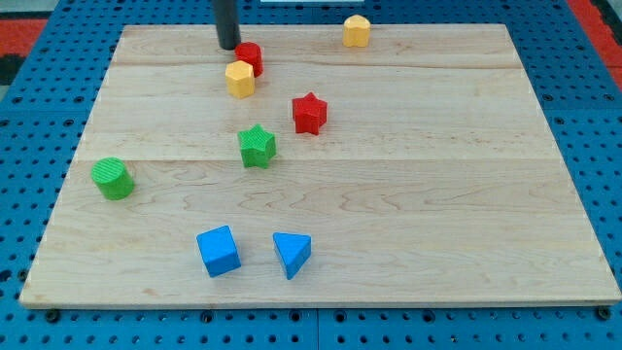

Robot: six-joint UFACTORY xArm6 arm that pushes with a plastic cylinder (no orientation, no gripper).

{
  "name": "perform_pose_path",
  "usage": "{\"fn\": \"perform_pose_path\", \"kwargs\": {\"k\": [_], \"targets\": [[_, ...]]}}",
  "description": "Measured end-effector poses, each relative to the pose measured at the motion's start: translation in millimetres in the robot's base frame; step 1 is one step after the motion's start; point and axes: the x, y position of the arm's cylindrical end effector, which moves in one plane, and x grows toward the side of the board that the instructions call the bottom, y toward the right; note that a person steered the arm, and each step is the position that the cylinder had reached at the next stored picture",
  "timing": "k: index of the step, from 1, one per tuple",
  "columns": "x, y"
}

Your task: Move the red blocks toward the center of the board

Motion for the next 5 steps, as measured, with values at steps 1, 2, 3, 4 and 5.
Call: {"fn": "perform_pose_path", "kwargs": {"k": [1,2,3,4,5], "targets": [[40.9,51.4],[39.4,76.4],[19.3,98.6],[6.9,105.7],[37.5,128.9]]}}
